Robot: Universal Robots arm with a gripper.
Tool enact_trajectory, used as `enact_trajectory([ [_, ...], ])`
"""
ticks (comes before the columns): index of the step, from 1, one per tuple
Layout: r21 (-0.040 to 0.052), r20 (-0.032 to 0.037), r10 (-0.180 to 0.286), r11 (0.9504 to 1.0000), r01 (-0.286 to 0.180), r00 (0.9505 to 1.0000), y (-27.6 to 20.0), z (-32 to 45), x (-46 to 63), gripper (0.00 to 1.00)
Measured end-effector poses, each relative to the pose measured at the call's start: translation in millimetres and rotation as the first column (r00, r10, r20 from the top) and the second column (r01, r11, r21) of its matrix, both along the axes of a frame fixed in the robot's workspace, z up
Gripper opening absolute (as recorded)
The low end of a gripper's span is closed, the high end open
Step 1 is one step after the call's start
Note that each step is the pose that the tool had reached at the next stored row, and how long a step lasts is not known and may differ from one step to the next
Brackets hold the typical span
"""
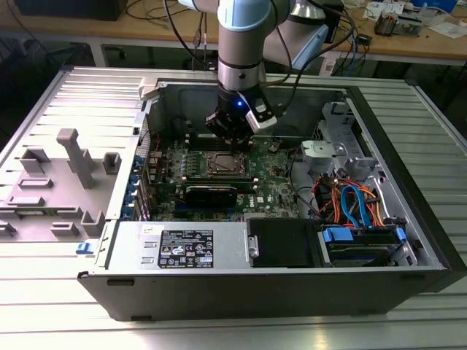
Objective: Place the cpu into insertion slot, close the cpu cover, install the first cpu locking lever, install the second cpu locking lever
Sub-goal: 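Install the first cpu locking lever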
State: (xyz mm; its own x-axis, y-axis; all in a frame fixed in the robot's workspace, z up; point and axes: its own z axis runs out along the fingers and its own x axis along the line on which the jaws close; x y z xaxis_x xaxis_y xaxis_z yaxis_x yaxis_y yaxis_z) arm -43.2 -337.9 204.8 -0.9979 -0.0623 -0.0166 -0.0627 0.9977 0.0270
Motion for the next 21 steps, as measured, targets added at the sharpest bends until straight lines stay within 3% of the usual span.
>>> enact_trajectory([
  [21,0.0015,0.0002,0.000,1.0000,0.000,1.0000,-0.4,-3.4,0.6,0.11],
])
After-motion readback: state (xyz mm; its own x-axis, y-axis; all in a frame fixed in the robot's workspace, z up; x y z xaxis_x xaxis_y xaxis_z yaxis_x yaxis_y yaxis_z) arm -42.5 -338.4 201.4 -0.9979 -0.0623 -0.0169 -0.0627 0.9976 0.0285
